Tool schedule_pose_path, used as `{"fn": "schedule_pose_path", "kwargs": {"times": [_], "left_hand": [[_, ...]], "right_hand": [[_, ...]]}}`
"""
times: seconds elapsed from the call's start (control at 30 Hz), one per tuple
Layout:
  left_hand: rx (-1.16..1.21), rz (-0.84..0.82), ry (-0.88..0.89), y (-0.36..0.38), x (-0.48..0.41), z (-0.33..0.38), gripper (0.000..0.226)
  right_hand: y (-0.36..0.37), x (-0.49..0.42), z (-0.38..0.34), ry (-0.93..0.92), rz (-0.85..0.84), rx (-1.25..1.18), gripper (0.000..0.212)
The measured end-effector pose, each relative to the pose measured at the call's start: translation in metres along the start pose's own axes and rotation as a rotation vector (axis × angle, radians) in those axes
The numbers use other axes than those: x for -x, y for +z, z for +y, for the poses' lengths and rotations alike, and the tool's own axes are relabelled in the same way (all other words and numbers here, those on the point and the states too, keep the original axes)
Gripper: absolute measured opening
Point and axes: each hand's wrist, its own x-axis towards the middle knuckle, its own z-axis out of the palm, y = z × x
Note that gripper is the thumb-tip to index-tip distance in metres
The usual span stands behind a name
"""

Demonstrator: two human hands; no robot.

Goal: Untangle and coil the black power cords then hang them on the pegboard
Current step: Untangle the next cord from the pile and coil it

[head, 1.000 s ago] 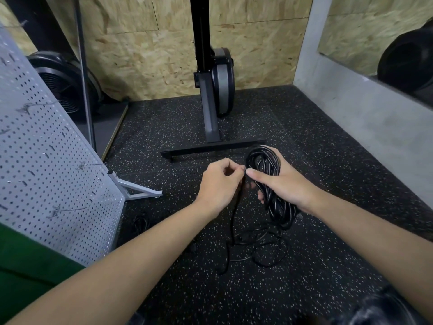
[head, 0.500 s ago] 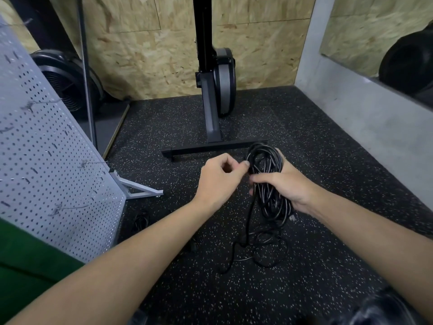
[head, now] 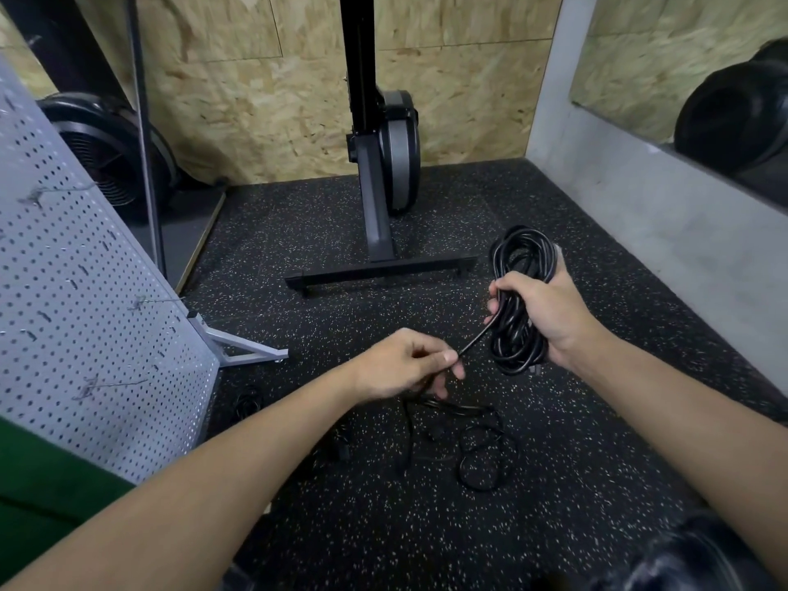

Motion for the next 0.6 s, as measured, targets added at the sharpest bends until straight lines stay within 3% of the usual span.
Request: {"fn": "schedule_pose_path", "kwargs": {"times": [0.13, 0.23, 0.43, 0.6], "left_hand": [[-0.128, 0.176, 0.088, 0.004, -0.002, 0.007, 0.025], [-0.282, 0.213, 0.152, 0.007, -0.001, 0.018, 0.020], [-0.413, 0.168, 0.228, 0.020, 0.001, 0.034, 0.028], [-0.464, -0.020, 0.098, 0.009, 0.003, 0.021, 0.025]], "right_hand": [[0.001, 0.002, 0.004, 0.009, 0.027, 0.035, 0.073], [0.005, 0.003, 0.007, 0.014, -0.003, 0.042, 0.068], [0.001, -0.005, 0.008, -0.001, 0.000, 0.130, 0.063], [-0.007, -0.014, 0.006, -0.035, 0.046, 0.141, 0.066]]}}
